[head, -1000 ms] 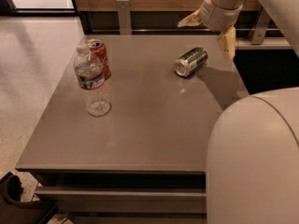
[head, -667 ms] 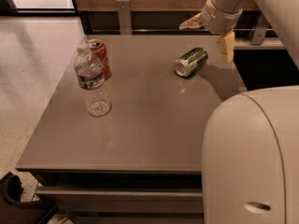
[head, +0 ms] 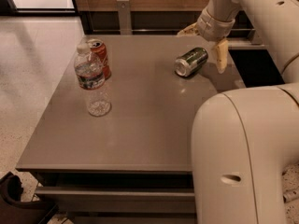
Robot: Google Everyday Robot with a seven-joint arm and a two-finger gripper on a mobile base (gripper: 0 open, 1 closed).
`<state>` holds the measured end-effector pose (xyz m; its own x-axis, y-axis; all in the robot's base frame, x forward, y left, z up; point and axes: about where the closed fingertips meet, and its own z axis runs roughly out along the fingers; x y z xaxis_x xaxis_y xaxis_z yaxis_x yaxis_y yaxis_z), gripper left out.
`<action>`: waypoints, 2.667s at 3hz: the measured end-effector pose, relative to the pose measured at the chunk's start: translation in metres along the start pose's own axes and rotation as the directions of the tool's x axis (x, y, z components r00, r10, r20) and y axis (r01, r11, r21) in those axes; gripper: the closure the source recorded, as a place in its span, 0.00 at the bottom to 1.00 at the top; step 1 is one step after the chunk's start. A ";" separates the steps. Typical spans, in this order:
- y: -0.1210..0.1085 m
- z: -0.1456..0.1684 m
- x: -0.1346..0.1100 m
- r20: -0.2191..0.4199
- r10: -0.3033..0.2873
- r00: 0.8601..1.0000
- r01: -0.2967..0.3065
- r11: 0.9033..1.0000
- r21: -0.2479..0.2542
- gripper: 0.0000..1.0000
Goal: Place green can upright
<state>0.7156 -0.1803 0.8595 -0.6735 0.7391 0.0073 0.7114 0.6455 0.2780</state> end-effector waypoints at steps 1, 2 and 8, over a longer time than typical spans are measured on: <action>0.006 0.019 0.002 -0.036 0.002 0.999 -0.001 1.000 0.013 0.02; 0.011 0.028 0.004 -0.049 0.001 0.999 0.000 1.000 0.022 0.25; 0.008 -0.011 0.000 0.097 -0.038 0.995 0.036 0.999 0.023 1.00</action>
Offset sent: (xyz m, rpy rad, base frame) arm 0.0147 0.0170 -0.0214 0.0238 0.0776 0.0059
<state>0.7192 -0.1770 0.8722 -0.6774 0.7293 -0.0968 0.6910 0.6759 0.2563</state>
